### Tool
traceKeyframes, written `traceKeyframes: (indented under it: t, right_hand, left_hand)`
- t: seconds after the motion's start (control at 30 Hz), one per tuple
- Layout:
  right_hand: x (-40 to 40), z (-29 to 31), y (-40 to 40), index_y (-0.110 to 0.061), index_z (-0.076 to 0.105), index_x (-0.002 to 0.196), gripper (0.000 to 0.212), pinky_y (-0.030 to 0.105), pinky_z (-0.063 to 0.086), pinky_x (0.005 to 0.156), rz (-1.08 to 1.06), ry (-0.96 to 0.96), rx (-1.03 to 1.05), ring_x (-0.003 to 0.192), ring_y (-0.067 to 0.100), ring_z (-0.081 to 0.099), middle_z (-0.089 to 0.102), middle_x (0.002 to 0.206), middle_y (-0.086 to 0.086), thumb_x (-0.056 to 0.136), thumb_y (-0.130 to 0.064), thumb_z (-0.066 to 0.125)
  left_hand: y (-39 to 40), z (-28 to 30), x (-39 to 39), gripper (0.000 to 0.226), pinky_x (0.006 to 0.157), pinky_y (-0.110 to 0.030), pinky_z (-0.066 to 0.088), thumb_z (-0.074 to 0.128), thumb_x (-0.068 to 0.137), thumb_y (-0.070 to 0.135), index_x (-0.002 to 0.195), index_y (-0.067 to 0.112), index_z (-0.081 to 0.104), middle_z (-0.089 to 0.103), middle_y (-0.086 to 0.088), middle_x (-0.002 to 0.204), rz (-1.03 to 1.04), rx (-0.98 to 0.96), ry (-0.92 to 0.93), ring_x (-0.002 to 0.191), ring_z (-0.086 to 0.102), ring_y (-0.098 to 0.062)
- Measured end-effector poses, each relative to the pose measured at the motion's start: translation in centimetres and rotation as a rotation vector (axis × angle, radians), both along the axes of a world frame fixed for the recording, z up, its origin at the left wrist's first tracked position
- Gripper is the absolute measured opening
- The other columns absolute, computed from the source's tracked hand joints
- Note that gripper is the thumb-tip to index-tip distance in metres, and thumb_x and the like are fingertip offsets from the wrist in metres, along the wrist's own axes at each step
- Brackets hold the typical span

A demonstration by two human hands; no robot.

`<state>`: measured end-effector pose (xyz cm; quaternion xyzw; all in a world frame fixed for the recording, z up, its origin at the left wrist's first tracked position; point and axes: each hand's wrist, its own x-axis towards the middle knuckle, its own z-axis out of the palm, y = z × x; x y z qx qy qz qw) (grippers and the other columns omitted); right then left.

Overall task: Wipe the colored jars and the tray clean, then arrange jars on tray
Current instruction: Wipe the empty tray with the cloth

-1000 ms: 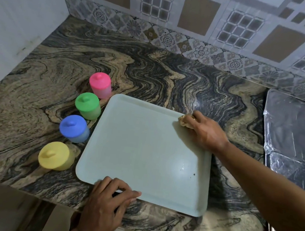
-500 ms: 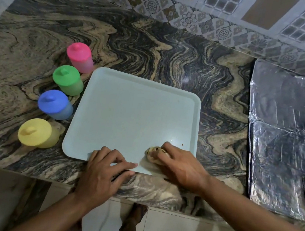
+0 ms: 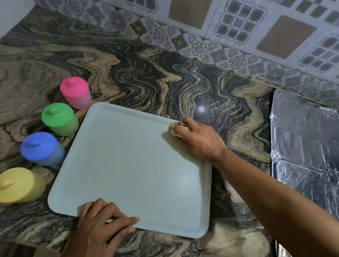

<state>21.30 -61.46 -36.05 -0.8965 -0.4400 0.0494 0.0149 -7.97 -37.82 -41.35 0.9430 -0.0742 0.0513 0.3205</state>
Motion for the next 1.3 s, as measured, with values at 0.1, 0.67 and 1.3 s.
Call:
traceKeyframes:
  t: [0.1, 0.67, 1.3]
  right_hand:
    - [0.0, 0.0, -0.1, -0.028, 0.045, 0.130, 0.032, 0.038, 0.043, 0.059, -0.010, -0.026, -0.017, 0.081, 0.036, 0.064, 0.052, 0.115, 0.013, 0.102, -0.040, 0.034]
    - [-7.6, 3.6, -2.4, -0.009, 0.058, 0.107, 0.012, 0.045, 0.055, 0.067, -0.731, 0.059, -0.030, 0.087, 0.044, 0.069, 0.065, 0.098, 0.017, 0.098, -0.011, 0.050]
    - [-7.9, -0.8, 3.2, -0.009, 0.052, 0.119, 0.017, 0.039, 0.042, 0.068, -1.121, 0.046, 0.443, 0.088, 0.030, 0.060, 0.060, 0.118, 0.014, 0.111, -0.021, 0.044]
  left_hand:
    - [-0.2, 0.1, 0.1, 0.024, 0.078, -0.036, 0.036, 0.061, 0.094, 0.057, 0.111, 0.049, 0.076, 0.054, 0.019, 0.087, 0.032, 0.020, 0.021, 0.084, 0.050, -0.014]
    - [0.0, 0.4, 0.1, 0.023, 0.074, -0.040, 0.039, 0.062, 0.095, 0.054, 0.110, 0.047, 0.076, 0.055, 0.018, 0.091, 0.015, 0.015, -0.026, 0.083, 0.054, -0.019]
    - [0.4, 0.3, 0.0, 0.024, 0.079, -0.035, 0.035, 0.060, 0.097, 0.053, 0.115, 0.047, 0.075, 0.049, 0.024, 0.095, -0.038, -0.021, -0.004, 0.089, 0.049, -0.010]
